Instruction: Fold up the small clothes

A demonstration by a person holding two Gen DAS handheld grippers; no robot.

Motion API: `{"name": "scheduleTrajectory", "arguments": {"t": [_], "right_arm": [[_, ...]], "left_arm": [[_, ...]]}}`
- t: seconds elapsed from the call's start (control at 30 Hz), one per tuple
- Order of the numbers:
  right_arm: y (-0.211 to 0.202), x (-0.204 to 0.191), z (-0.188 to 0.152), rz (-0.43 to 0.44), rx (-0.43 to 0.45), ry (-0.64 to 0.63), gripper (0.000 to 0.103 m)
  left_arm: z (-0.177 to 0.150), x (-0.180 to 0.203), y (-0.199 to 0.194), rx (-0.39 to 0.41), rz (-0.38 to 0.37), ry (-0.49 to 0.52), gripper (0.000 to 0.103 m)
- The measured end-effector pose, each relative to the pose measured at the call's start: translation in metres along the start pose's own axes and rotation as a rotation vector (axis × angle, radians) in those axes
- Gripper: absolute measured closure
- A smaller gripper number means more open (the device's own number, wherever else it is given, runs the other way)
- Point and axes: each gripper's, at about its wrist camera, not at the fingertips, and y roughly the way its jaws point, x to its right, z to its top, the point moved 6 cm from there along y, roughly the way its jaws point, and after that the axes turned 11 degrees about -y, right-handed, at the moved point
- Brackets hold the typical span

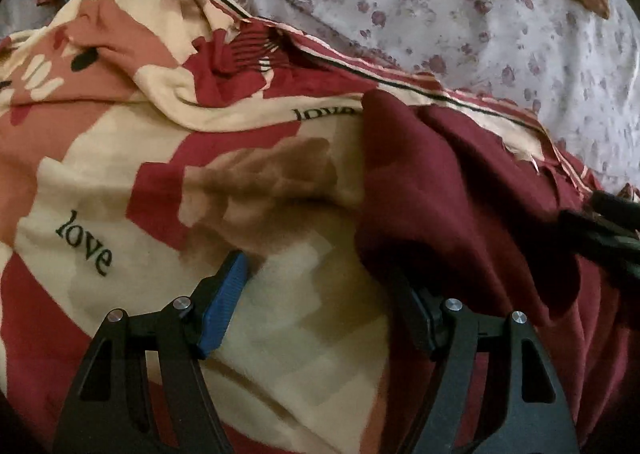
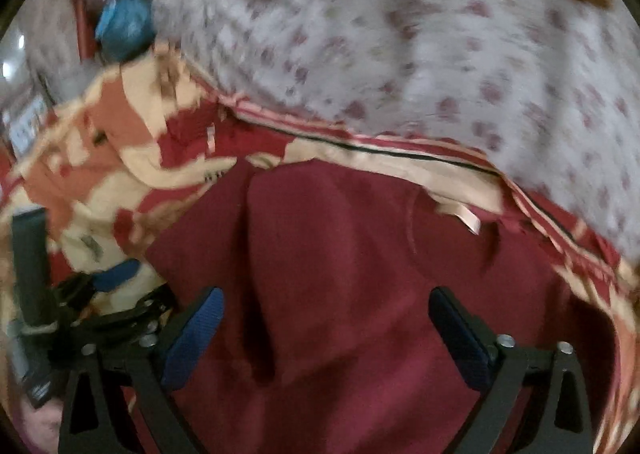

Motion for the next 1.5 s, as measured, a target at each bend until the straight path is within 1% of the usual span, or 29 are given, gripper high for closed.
{"name": "scheduleTrajectory", "arguments": {"t": [0.03, 0.1, 0.13, 0.2, 0.27, 0.3, 0.37, 0.43, 0.47, 0.5, 0.57, 0.63, 0.67, 0.7, 0.73, 0.77, 0.8, 0.83, 0.9, 0.97, 1.03, 1.07, 1.13, 1.2, 1.23, 1.3, 1.37, 1.43, 1.5], "right_arm": [[0.012, -0.003, 0.003, -0.003, -0.024, -0.016, 0.023], [0.041, -0.007, 0.004, 0.015, -0.082, -0.036, 0.057], [0.047, -0.004, 0.003, 0.013, -0.087, -0.026, 0.064], [0.046, 0.010, 0.002, -0.006, -0.059, 0.028, 0.080], [0.027, 0.033, -0.004, 0.004, -0.002, 0.128, 0.084], [0.012, 0.047, -0.010, -0.003, 0.036, 0.179, 0.085], [-0.017, 0.074, -0.027, -0.046, 0.096, 0.250, 0.085], [-0.038, 0.093, -0.048, -0.085, 0.114, 0.293, 0.085], [-0.045, 0.101, -0.061, -0.106, 0.105, 0.315, 0.085], [-0.048, 0.105, -0.076, -0.110, 0.076, 0.337, 0.085], [-0.046, 0.105, -0.103, -0.067, 0.006, 0.372, 0.085], [-0.040, 0.098, -0.124, -0.009, -0.080, 0.395, 0.067], [-0.040, 0.094, -0.131, 0.017, -0.114, 0.389, 0.056], [-0.045, 0.088, -0.132, 0.037, -0.109, 0.371, 0.055], [-0.053, 0.085, -0.132, 0.028, -0.099, 0.344, 0.055], [-0.064, 0.082, -0.129, 0.009, -0.087, 0.313, 0.054], [-0.074, 0.079, -0.125, 0.013, -0.068, 0.290, 0.053], [-0.081, 0.076, -0.120, 0.030, -0.046, 0.274, 0.053], [-0.091, 0.064, -0.098, 0.080, 0.006, 0.235, 0.052], [-0.088, 0.051, -0.065, 0.091, 0.068, 0.167, 0.047], [-0.070, 0.041, -0.035, 0.061, 0.107, 0.090, 0.045], [-0.058, 0.039, -0.023, 0.053, 0.105, 0.066, 0.045], [-0.022, 0.032, -0.001, 0.041, 0.067, 0.002, 0.045], [0.015, 0.031, 0.010, 0.021, 0.002, -0.036, 0.045], [0.030, 0.034, 0.011, 0.024, -0.030, -0.043, 0.045], [0.053, 0.037, 0.009, 0.038, -0.077, -0.056, 0.046], [0.064, 0.039, 0.007, 0.041, -0.082, -0.080, 0.046], [0.063, 0.037, 0.006, 0.063, -0.060, -0.100, 0.051], [0.059, 0.029, 0.005, 0.099, -0.043, -0.139, 0.077]], "left_arm": [[0.002, -0.003, 0.000, 0.005, 0.001, -0.007, 0.031], [0.002, 0.001, 0.003, 0.003, 0.000, -0.016, 0.031], [0.003, 0.001, 0.005, -0.001, -0.003, -0.019, 0.031], [0.003, 0.000, 0.005, 0.000, -0.005, -0.019, 0.031], [0.003, 0.000, 0.005, 0.001, -0.003, -0.018, 0.031], [0.003, 0.000, 0.005, 0.002, 0.000, -0.017, 0.031], [0.001, -0.001, 0.003, 0.005, 0.003, -0.016, 0.031], [0.001, 0.001, 0.003, 0.007, 0.004, -0.014, 0.031], [0.000, 0.002, 0.003, 0.008, 0.006, -0.013, 0.031], [0.000, 0.002, 0.003, 0.009, 0.007, -0.013, 0.031], [-0.001, 0.002, 0.002, 0.010, 0.014, -0.012, 0.031], [-0.004, 0.000, 0.001, 0.007, 0.017, -0.014, 0.031], [-0.005, -0.002, -0.001, 0.002, 0.019, -0.020, 0.031], [-0.005, -0.004, -0.002, 0.000, 0.023, -0.023, 0.031], [-0.005, -0.007, -0.004, -0.001, 0.029, -0.028, 0.031], [-0.004, -0.010, -0.007, 0.005, 0.033, -0.035, 0.031], [-0.004, -0.012, -0.010, 0.014, 0.036, -0.041, 0.031], [-0.001, -0.014, -0.015, 0.033, 0.039, -0.048, 0.031], [0.006, -0.018, -0.025, 0.081, 0.042, -0.058, 0.031], [0.011, -0.018, -0.032, 0.118, 0.022, -0.072, 0.031], [0.014, -0.016, -0.036, 0.135, -0.027, -0.091, 0.031], [0.016, -0.014, -0.038, 0.139, -0.060, -0.100, 0.031], [0.020, -0.006, -0.039, 0.147, -0.120, -0.101, 0.031], [0.025, 0.005, -0.037, 0.149, -0.144, -0.067, 0.031], [0.027, 0.013, -0.033, 0.140, -0.154, -0.039, 0.031], [0.027, 0.020, -0.027, 0.123, -0.151, -0.006, 0.031], [0.025, 0.026, -0.016, 0.099, -0.115, 0.034, 0.031], [0.022, 0.025, -0.005, 0.070, -0.058, 0.055, 0.031], [0.015, 0.022, 0.007, 0.024, -0.024, 0.060, 0.029]]}}
